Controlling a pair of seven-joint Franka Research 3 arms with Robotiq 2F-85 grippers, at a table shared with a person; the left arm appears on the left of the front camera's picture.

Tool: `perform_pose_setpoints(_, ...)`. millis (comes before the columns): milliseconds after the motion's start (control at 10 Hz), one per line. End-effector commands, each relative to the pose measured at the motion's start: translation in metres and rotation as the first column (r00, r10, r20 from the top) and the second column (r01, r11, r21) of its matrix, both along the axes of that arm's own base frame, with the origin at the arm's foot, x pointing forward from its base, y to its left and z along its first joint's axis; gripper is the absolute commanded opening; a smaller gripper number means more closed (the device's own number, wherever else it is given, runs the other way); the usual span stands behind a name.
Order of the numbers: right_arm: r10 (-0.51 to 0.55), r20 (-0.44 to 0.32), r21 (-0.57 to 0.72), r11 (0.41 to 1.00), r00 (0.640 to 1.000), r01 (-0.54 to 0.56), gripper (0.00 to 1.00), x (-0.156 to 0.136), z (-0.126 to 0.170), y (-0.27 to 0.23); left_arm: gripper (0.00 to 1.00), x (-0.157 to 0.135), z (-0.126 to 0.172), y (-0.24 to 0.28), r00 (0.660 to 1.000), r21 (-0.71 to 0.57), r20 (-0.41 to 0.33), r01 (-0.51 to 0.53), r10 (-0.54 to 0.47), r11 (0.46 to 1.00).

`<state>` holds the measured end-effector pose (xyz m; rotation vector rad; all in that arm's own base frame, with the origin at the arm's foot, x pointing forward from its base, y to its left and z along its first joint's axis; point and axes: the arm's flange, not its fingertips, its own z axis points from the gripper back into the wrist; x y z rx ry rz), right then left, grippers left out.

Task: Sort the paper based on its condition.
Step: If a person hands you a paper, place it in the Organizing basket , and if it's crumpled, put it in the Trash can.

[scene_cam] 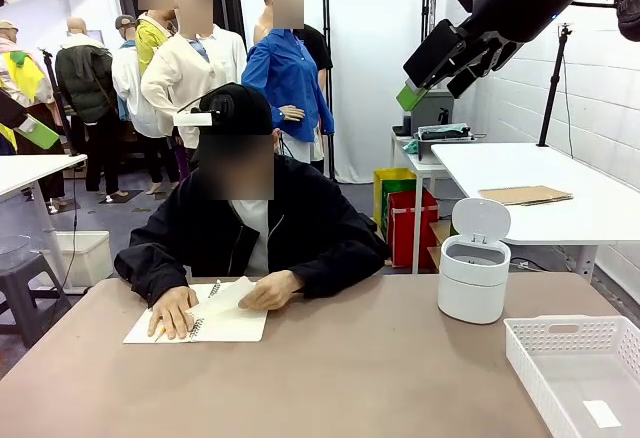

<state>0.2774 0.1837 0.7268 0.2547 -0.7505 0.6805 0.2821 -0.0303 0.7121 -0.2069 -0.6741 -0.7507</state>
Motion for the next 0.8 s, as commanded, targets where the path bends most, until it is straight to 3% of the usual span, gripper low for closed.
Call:
perform_pose_setpoints(0,0.004,0.003,-0.003,1.000,1.000,-0.004,1.00,-0.0001,0.0001,0.0000,1.00,0.0006,-0.0003,0.0016,1.000,0.004,0.000,-0.008,0.008,1.000)
perform_pose_setpoints(700,0.004,0.003,-0.003,1.000,1.000,-0.004,1.00,-0.0001,0.0001,0.0000,1.00,0.0006,-0.0003,0.0016,1.000,0.004,0.000,-0.008,0.008,1.000)
